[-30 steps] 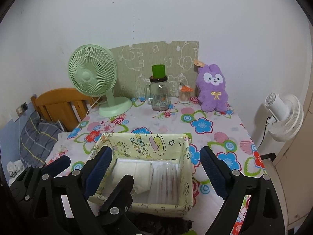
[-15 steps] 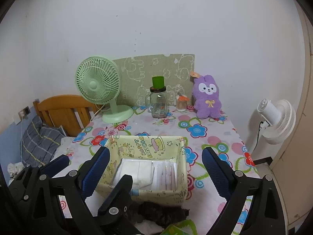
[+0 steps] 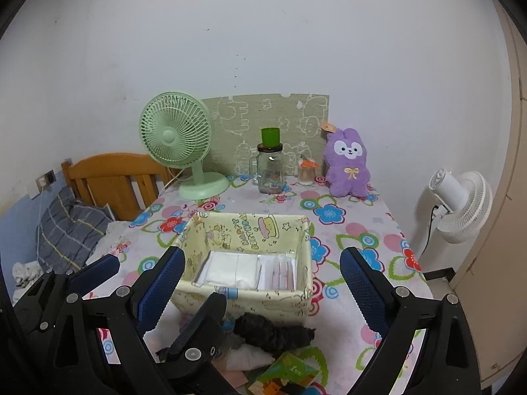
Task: Organize soft objects
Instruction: 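Withdraw both tools from the basket toward the remaining items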
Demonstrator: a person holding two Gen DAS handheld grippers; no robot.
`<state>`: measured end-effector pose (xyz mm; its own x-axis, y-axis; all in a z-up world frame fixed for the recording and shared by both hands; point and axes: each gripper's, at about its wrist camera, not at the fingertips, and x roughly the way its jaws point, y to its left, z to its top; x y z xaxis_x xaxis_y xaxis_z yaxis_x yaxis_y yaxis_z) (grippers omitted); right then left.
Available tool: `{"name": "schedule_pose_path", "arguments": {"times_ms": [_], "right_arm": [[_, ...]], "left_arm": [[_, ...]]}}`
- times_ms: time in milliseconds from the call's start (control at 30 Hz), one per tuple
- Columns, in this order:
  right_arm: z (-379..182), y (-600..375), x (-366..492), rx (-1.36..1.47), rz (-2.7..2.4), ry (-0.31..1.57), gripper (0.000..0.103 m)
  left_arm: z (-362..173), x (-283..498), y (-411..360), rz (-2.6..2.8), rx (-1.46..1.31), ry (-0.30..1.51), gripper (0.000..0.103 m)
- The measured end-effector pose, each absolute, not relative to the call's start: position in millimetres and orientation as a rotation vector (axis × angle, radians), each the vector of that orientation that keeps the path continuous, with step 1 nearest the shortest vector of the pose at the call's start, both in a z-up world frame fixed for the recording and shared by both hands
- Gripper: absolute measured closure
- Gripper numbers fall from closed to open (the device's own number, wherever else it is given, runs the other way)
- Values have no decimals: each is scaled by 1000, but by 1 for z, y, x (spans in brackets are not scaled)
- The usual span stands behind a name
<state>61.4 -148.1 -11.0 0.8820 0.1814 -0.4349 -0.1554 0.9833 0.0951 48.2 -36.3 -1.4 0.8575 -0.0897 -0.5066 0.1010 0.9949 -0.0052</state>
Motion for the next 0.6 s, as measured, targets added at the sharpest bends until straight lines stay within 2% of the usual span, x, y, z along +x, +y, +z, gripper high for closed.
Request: {"name": "schedule_pose_path", "arguments": {"times_ms": [600], "right_arm": [[-43,-150,41,72,166,476,6]], "left_arm": [[-30,29,-40,-121,25,564,3]]}}
